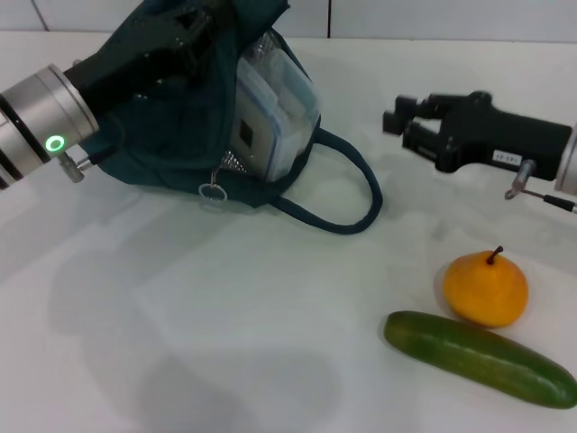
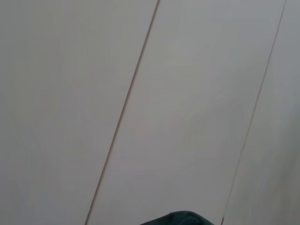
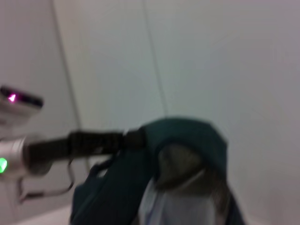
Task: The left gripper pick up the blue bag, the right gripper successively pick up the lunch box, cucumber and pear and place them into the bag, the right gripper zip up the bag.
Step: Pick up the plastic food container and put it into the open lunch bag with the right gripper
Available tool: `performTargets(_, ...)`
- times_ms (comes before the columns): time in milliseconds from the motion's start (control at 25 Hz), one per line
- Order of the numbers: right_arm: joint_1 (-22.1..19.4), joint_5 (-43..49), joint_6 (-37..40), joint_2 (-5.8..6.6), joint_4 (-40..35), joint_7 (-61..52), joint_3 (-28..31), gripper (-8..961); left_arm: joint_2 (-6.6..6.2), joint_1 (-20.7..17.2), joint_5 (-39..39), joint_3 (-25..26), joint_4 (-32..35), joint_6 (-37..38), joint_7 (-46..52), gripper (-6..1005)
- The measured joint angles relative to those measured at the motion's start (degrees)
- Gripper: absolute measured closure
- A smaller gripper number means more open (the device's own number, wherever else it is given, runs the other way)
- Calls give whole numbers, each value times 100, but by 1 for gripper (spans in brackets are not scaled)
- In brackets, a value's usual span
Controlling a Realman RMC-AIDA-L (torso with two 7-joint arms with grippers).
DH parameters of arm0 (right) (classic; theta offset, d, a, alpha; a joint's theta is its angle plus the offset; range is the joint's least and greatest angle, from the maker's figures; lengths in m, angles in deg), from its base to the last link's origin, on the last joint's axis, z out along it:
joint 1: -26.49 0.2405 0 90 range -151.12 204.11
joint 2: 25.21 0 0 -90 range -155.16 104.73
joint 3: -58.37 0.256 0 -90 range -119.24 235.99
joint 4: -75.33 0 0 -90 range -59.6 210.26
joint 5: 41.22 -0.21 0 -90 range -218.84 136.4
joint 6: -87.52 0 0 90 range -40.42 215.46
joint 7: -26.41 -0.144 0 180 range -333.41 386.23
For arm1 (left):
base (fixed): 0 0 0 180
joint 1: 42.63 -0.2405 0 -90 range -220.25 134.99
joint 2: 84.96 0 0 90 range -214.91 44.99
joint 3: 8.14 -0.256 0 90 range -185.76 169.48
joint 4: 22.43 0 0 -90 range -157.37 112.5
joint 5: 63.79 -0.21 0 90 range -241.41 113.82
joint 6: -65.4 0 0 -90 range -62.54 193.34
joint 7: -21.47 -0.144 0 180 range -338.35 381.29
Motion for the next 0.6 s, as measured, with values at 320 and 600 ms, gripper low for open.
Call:
performTargets(320,569,1595,155,30,-17,-1543,6,585,0,16,-23,-15,4,-3,0,896)
performTargets(600,1115,2907,127,-249,6,-2446,8,453,17,18,-33,-26,9,-21,-35,895)
